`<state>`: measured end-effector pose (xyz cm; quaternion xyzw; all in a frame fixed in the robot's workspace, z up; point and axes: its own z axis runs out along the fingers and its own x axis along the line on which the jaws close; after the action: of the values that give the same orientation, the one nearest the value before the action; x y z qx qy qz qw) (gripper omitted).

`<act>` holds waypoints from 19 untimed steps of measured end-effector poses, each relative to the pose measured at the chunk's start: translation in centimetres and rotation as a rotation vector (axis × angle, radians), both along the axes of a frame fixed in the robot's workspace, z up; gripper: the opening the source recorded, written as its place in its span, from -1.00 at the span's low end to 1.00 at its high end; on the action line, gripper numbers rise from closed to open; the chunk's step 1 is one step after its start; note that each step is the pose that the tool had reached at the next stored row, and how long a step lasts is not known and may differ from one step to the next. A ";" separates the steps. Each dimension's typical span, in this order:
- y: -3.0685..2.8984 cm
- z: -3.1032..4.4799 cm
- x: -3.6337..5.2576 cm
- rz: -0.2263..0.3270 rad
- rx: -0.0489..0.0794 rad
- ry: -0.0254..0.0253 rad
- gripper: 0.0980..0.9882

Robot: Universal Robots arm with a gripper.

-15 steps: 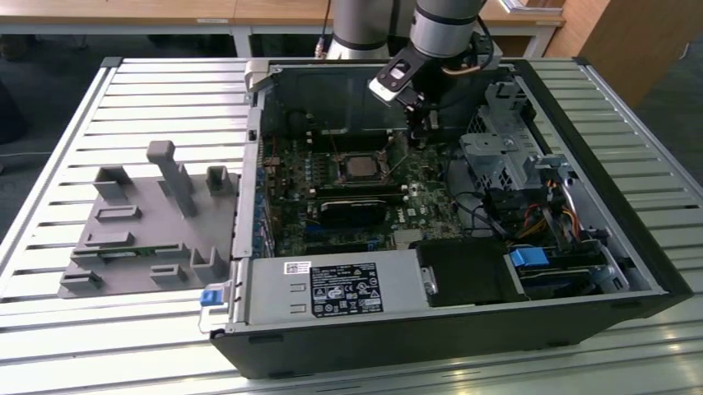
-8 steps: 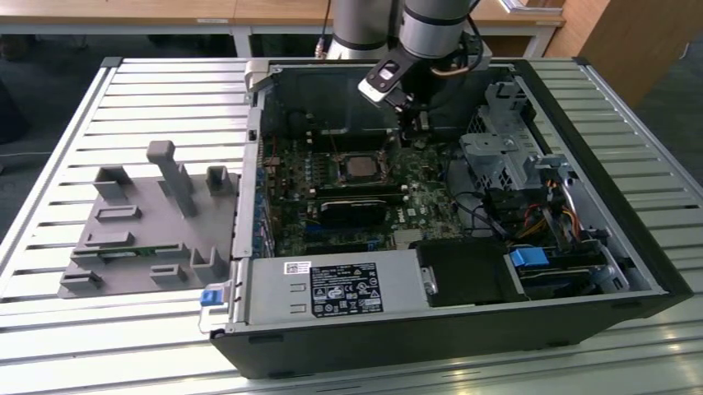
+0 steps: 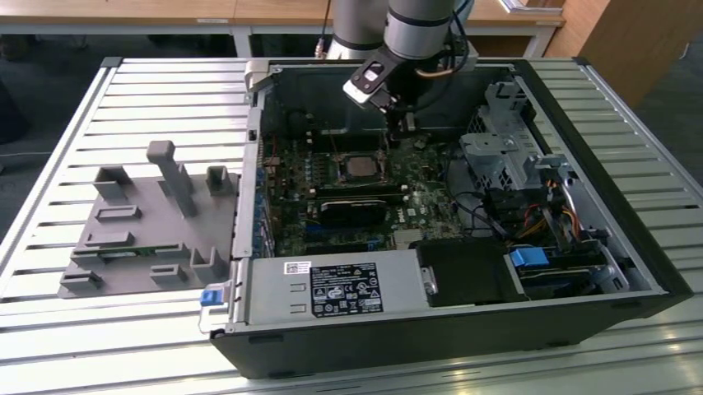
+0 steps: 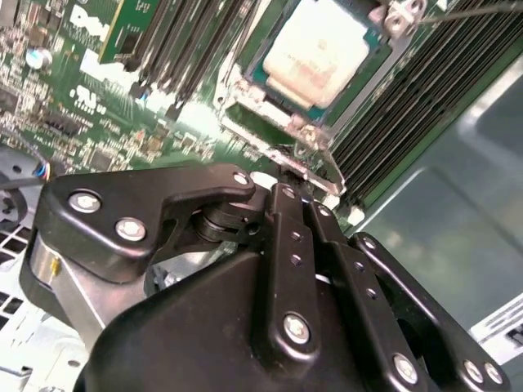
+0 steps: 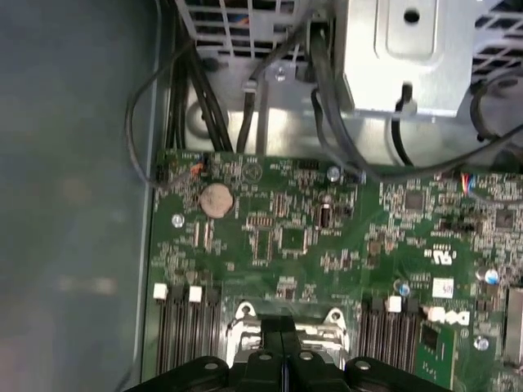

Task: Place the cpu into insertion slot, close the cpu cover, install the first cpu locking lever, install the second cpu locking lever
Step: 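Close the cpu cover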

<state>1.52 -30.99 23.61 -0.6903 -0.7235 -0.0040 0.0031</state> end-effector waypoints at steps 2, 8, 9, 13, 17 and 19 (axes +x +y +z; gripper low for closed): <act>0.00 -0.03 -0.42 0.000 0.000 0.0001 -0.98; 0.00 -0.20 -1.53 0.000 0.000 -0.0001 -0.98; 0.00 -0.24 -1.76 0.000 0.000 0.0000 -0.98; 0.00 -0.37 -2.36 0.000 0.000 0.0001 -0.98; 0.00 -0.40 -2.73 0.000 0.000 0.0000 -0.98; 0.00 -0.41 -2.95 0.000 0.000 0.0000 -0.98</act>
<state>-1.43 -30.99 23.20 -0.6903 -0.7235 -0.0040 0.0031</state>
